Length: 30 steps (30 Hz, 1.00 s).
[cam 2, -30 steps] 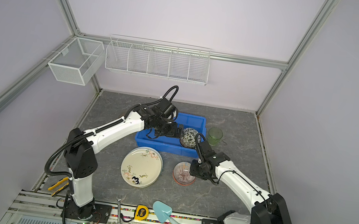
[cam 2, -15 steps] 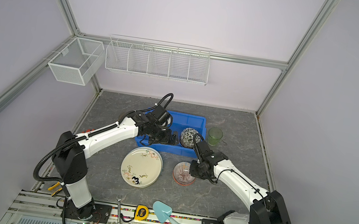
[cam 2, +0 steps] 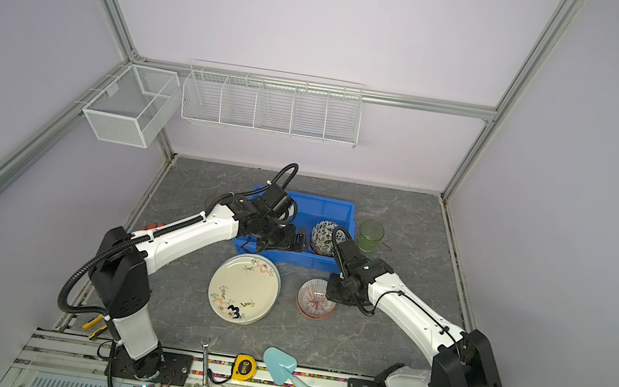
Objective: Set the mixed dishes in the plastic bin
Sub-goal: 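Tilt the pink-striped bowl up with the right gripper while the left approaches, then close the left gripper on the raised pink-striped bowl rim while the right holds it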
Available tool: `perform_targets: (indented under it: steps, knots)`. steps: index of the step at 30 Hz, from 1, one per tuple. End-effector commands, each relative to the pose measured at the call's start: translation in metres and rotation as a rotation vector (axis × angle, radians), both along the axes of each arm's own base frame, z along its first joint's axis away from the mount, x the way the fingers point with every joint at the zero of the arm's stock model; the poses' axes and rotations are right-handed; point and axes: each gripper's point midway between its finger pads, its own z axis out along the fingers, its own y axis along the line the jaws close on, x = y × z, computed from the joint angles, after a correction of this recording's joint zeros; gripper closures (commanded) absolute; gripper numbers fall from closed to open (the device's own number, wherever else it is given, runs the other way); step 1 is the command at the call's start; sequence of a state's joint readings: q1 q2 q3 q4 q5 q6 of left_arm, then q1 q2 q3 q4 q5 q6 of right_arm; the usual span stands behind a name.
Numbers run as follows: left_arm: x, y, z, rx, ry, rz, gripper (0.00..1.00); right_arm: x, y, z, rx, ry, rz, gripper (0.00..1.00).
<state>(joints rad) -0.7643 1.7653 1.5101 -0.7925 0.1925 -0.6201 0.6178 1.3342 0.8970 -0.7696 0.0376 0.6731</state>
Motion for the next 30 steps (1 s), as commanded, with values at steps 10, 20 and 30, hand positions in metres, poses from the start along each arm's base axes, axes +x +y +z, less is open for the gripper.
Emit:
perform_targets:
  steps: [10, 20, 30]
  knots:
    - [-0.005, -0.001, 0.000, -0.021, 0.013, 0.004, 0.00, -0.001, 0.000, -0.007, -0.013, 0.011, -0.007, 0.80]
    - [-0.008, -0.003, -0.006, -0.023, 0.027, 0.002, 0.00, -0.007, -0.004, -0.014, -0.024, 0.026, -0.008, 0.85]
    - [-0.009, -0.004, -0.010, -0.019, 0.032, -0.004, 0.00, 0.000, -0.004, 0.009, -0.008, -0.026, -0.014, 0.90]
